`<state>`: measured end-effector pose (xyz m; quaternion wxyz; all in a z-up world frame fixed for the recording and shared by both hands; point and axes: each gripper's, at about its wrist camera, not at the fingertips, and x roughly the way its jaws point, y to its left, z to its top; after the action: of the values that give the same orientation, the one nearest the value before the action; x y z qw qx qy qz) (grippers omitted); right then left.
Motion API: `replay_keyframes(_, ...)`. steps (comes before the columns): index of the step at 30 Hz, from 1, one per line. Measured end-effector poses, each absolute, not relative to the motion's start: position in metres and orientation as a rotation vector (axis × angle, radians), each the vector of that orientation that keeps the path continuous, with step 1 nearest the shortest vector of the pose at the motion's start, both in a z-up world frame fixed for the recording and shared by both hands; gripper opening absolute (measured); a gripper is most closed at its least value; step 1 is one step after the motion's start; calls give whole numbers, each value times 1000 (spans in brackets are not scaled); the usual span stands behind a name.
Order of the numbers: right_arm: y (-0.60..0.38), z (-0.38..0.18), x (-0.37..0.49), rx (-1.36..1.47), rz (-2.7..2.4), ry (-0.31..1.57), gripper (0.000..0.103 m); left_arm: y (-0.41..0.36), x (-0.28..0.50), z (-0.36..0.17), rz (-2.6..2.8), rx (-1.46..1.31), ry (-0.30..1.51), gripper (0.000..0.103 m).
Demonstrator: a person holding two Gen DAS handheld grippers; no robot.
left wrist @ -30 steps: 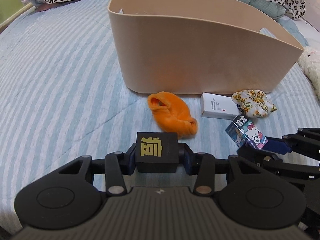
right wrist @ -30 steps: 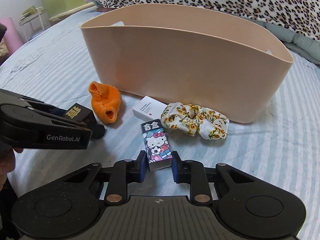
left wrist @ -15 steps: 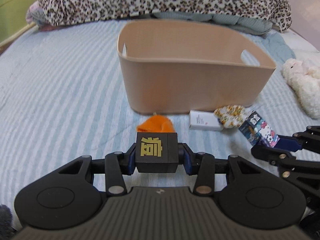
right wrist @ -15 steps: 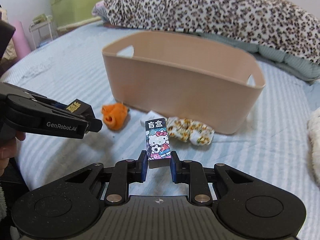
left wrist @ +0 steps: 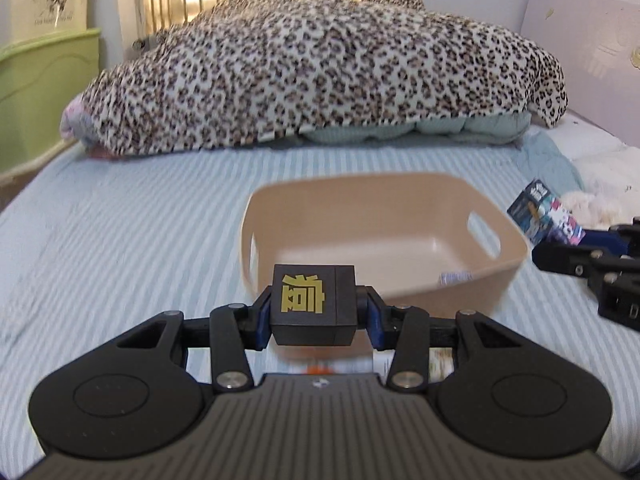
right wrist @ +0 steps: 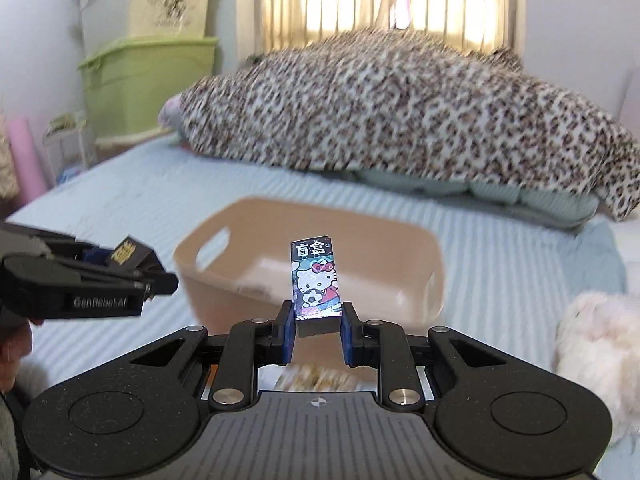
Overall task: Organize objects
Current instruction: 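Lift both boxes over the basket and open both tools to release them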
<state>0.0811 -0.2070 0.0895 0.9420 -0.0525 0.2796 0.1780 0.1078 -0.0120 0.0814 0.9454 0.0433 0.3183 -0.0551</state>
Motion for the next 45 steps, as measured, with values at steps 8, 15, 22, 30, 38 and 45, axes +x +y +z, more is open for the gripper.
replay_keyframes(8, -210, 107, 133, -113, 288, 532, 21, -34, 181, 71, -100, 93, 682, 46)
replay_keyframes(15, -201, 81, 191, -149, 235, 615, 21, -40, 237, 32, -69, 75, 802, 46)
replay_keyframes(22, -189, 36, 224, -179, 217, 762, 21, -35, 262, -7, -61, 84, 956, 46)
replay_keyframes(30, -183, 18, 235, -202, 197, 855, 34, -29, 253, -12, -76, 53, 955, 56)
replay_keyframes(38, -194, 48, 205, -160, 187, 764, 65, -30, 217, 28, -83, 63, 823, 83)
replay_keyframes(45, -204, 71, 165, -138, 200, 728, 76, -20, 180, 50, -85, 58, 780, 88)
